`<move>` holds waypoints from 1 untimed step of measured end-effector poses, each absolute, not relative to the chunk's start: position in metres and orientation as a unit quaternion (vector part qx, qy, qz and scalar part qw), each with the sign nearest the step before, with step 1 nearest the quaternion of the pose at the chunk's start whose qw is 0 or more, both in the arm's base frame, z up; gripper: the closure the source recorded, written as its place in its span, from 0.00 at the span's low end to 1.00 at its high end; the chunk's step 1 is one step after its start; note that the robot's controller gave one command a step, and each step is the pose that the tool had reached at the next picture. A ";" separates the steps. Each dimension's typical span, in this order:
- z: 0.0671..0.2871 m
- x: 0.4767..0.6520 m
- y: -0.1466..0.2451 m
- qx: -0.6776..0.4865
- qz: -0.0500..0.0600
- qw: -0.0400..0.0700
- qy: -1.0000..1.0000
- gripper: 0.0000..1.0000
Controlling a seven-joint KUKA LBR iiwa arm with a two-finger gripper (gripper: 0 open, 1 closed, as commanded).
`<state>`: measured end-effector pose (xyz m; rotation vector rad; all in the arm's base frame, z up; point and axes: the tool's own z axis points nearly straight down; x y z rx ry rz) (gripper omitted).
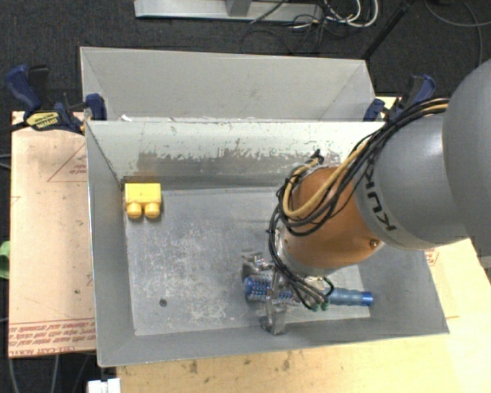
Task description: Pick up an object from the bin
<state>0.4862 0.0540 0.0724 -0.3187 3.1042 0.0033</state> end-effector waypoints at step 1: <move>0.069 0.480 0.053 -0.103 0.001 0.000 0.995 1.00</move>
Offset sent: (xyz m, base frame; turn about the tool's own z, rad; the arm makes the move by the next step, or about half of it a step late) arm 0.0000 0.0000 0.0000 0.0000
